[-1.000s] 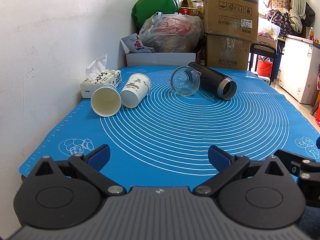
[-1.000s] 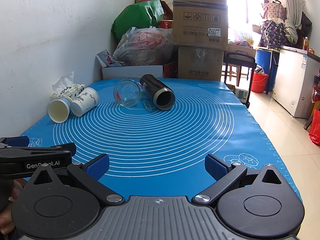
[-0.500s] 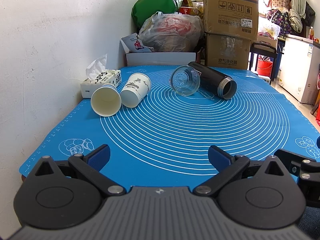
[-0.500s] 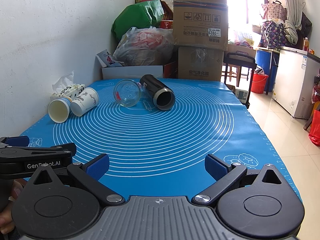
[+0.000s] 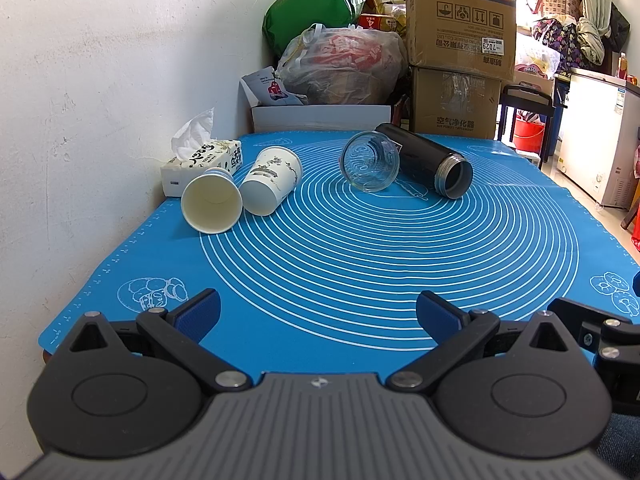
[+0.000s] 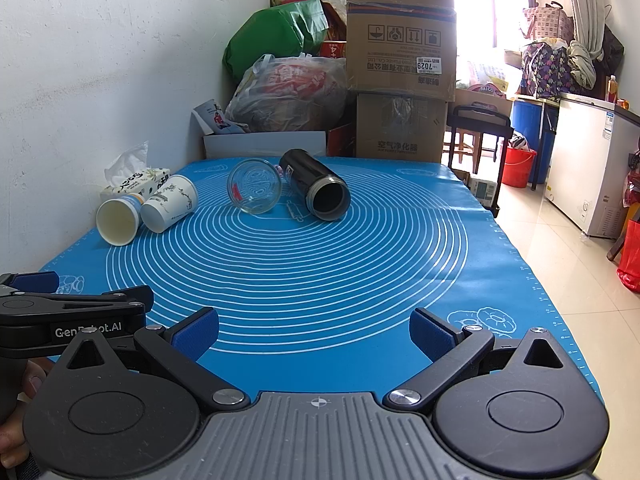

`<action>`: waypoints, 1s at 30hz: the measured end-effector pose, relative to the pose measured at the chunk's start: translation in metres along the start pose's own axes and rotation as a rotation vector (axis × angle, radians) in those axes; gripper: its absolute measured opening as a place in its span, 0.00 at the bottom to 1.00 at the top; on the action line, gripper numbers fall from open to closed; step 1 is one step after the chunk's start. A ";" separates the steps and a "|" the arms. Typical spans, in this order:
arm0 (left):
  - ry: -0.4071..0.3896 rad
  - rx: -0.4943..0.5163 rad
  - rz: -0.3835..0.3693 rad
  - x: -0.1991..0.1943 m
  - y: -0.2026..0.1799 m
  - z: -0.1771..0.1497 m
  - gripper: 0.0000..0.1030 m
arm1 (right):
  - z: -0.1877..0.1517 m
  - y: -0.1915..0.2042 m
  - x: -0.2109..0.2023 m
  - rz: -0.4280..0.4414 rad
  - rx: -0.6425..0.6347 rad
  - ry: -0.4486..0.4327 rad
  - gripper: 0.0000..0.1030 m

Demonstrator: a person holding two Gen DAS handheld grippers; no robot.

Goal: Flip cup upside down

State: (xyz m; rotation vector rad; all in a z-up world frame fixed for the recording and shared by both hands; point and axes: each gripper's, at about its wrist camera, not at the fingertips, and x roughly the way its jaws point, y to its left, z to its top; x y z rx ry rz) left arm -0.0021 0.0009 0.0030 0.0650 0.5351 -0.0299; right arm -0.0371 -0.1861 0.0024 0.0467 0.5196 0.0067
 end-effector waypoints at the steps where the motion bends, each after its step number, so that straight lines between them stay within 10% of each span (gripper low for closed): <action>1: 0.000 0.000 0.000 0.000 0.000 0.000 1.00 | 0.000 0.000 0.000 0.000 0.000 0.000 1.00; 30: 0.002 0.001 0.001 0.002 0.000 -0.001 1.00 | 0.001 0.001 0.001 0.000 0.000 0.001 1.00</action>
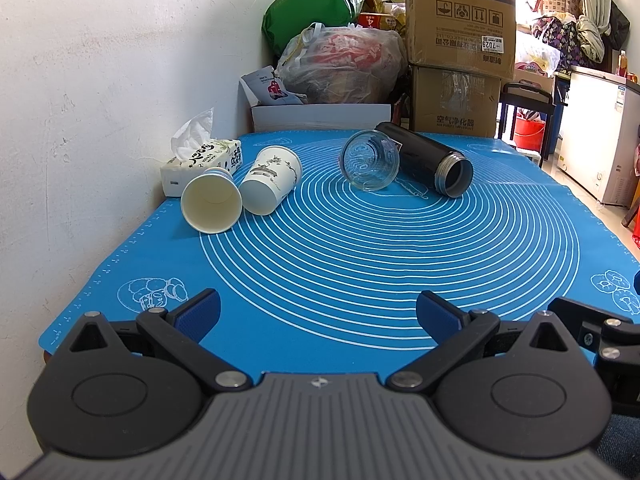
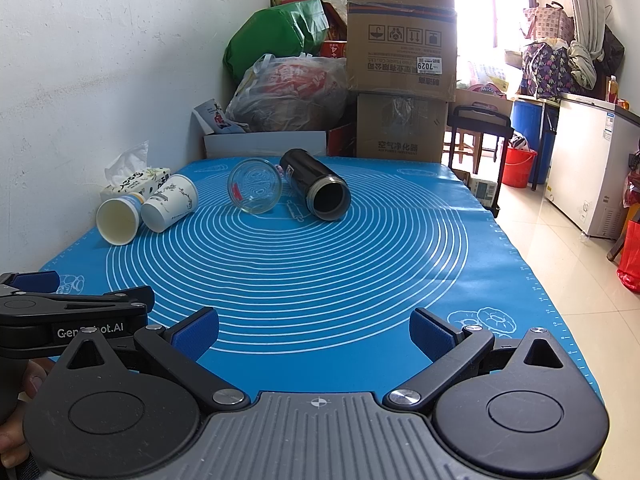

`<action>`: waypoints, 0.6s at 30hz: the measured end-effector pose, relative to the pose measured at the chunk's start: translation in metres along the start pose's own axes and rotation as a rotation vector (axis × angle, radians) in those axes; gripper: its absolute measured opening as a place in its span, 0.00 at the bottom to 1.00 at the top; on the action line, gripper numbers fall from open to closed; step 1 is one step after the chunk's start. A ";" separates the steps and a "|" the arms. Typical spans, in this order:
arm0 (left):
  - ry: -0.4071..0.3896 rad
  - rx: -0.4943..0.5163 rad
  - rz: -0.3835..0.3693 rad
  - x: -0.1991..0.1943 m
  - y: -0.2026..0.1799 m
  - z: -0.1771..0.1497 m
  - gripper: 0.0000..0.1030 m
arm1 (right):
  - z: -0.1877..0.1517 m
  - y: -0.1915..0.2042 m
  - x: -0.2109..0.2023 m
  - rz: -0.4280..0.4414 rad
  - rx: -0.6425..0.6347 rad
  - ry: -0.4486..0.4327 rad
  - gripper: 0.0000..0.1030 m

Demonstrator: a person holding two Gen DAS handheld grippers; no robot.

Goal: Flip cup upside down

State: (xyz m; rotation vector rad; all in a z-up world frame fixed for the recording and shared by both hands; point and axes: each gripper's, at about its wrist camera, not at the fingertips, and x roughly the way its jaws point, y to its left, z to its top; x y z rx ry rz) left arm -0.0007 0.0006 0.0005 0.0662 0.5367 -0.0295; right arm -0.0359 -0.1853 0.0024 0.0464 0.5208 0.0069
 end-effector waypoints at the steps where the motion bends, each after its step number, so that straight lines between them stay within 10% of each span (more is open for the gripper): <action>1: 0.001 0.000 0.000 0.000 0.000 0.000 1.00 | 0.000 0.000 0.000 0.000 0.000 0.000 1.00; 18: 0.013 -0.001 -0.005 0.006 0.000 0.007 1.00 | 0.011 -0.011 0.003 0.058 0.046 0.031 1.00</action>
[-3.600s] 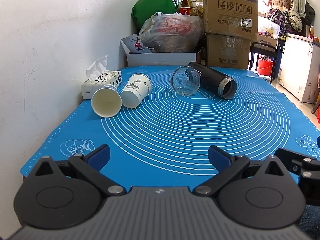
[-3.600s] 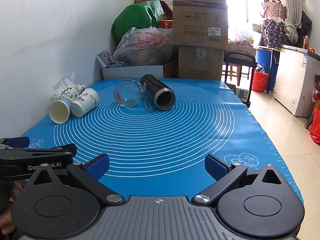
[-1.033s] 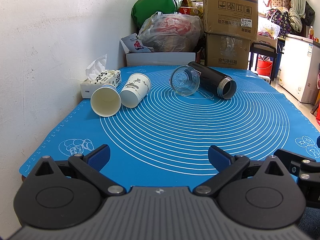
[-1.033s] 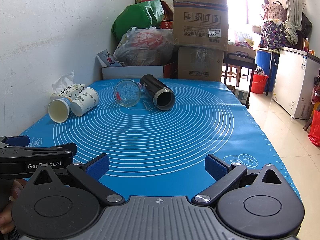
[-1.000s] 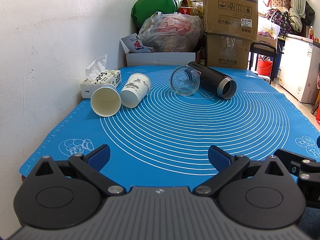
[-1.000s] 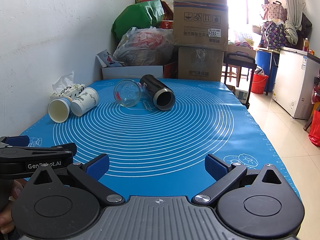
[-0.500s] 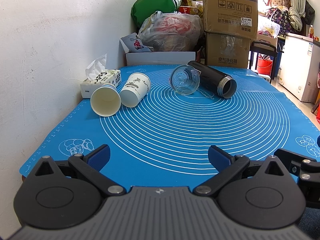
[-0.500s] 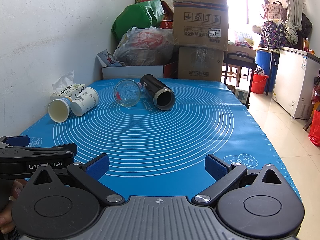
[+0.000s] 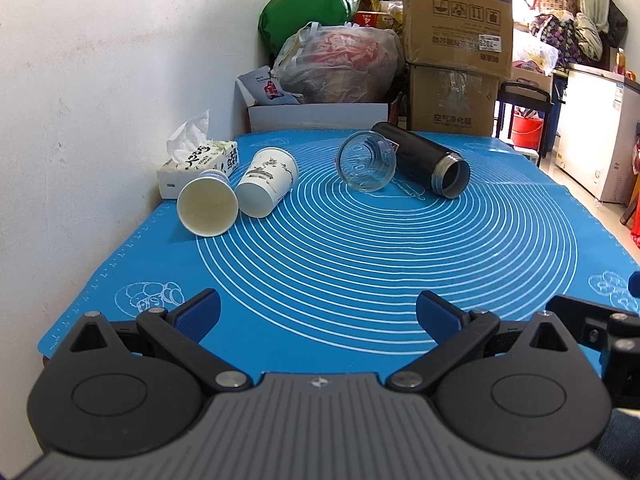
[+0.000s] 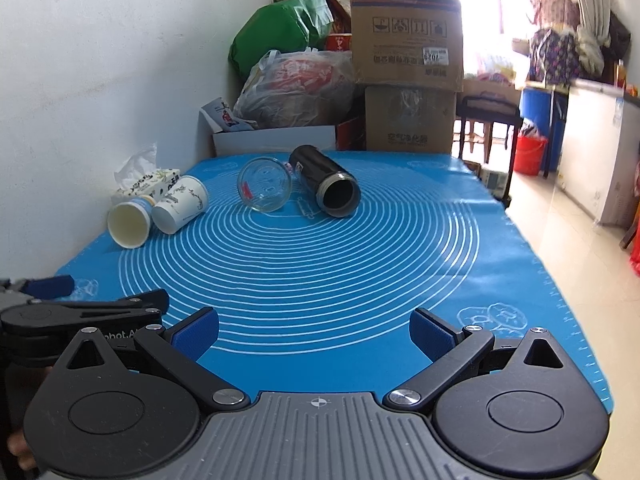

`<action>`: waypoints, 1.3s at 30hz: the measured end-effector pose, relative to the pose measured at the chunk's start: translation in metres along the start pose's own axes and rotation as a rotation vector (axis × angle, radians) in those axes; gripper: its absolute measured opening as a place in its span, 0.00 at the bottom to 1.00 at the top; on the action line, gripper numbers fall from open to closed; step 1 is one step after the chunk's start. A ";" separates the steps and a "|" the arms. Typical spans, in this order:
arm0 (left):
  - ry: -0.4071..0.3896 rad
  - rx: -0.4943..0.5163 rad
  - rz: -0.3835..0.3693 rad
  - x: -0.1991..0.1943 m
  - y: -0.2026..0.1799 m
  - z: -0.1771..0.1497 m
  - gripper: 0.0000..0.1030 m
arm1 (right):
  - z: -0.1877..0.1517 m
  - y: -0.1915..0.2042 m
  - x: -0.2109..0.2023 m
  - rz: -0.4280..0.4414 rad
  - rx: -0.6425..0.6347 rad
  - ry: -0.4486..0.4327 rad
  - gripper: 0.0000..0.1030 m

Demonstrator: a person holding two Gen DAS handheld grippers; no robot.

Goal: Flip cup upside down

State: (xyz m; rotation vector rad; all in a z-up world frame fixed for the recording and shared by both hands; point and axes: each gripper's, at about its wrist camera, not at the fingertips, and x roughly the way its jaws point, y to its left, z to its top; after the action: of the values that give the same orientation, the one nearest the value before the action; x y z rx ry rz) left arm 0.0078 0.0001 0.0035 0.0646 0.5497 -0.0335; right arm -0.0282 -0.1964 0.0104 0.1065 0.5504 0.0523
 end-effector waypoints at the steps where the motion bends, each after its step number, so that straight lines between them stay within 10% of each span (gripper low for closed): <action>1: 0.001 -0.007 -0.002 0.002 0.001 0.003 1.00 | 0.002 -0.002 0.001 -0.001 0.004 -0.001 1.00; 21: 0.015 0.061 -0.020 0.102 -0.038 0.112 1.00 | 0.086 -0.066 0.062 -0.046 0.008 -0.063 1.00; 39: 0.152 0.076 0.096 0.246 -0.077 0.163 1.00 | 0.090 -0.119 0.127 -0.086 0.084 0.020 1.00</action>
State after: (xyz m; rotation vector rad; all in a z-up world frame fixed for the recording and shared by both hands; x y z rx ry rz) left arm 0.2983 -0.0917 0.0098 0.1686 0.6963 0.0449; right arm 0.1293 -0.3130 0.0070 0.1641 0.5768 -0.0534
